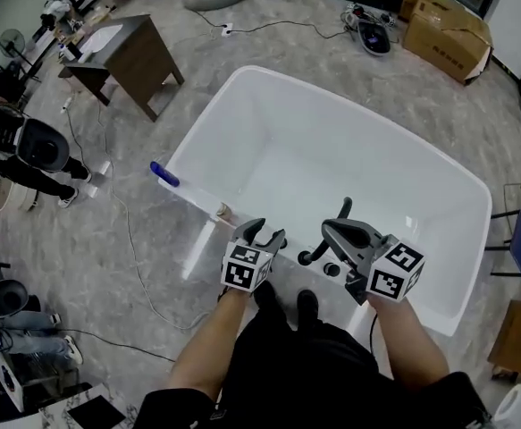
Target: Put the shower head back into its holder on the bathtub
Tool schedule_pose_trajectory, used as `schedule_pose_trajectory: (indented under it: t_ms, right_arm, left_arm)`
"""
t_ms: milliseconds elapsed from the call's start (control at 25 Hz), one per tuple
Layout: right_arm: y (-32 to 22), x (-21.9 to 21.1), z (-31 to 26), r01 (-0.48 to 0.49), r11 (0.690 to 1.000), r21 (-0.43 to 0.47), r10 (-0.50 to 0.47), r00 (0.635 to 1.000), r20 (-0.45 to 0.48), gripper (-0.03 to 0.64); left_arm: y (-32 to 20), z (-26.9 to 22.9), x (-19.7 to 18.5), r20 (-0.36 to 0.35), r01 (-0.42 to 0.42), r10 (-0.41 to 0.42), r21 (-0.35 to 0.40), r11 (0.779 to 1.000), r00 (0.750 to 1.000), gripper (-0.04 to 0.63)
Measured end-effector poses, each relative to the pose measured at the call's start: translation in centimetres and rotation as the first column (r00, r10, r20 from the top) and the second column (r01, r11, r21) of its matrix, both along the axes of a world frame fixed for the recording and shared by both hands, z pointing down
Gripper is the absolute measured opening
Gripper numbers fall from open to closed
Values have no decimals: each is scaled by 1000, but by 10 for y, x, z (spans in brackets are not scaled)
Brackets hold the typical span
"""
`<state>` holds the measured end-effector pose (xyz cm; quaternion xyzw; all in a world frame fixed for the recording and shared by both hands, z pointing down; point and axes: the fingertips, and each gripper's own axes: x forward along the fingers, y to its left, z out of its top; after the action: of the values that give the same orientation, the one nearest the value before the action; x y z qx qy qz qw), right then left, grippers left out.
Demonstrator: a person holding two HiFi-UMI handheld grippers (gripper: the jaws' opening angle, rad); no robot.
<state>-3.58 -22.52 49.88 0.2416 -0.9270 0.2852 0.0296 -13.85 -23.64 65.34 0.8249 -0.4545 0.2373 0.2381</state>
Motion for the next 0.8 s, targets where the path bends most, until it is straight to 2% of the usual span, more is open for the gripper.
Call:
schedule_pose_trajectory:
  t_ms: [240, 360, 440, 600, 720, 800]
  right_arm:
    - [-15, -30, -32, 16, 997, 73, -19, 999, 42, 15]
    - [-24, -44, -43, 8, 994, 111, -13, 999, 50, 15]
    - [-27, -56, -47, 10, 991, 133, -15, 999, 42, 15]
    - [-29, -81, -55, 14, 983, 185, -19, 1000, 21, 15]
    - [-30, -95, -61, 0, 978, 210, 0, 1000, 3, 15]
    - [-30, -97, -63, -18, 975, 223, 22, 1000, -16, 15]
  left_arm:
    - [-9, -69, -30, -77, 76, -68, 102, 992, 995, 232]
    - [-18, -101, -46, -104, 92, -75, 164, 982, 992, 229]
    - [-22, -115, -56, -82, 74, -58, 207, 975, 995, 227]
    - [-26, -134, -74, 14, -13, 9, 311, 950, 1000, 211]
    - [-28, -149, -83, -19, -41, 52, 368, 929, 998, 159]
    - [-31, -155, -86, -58, -50, 78, 381, 923, 995, 146]
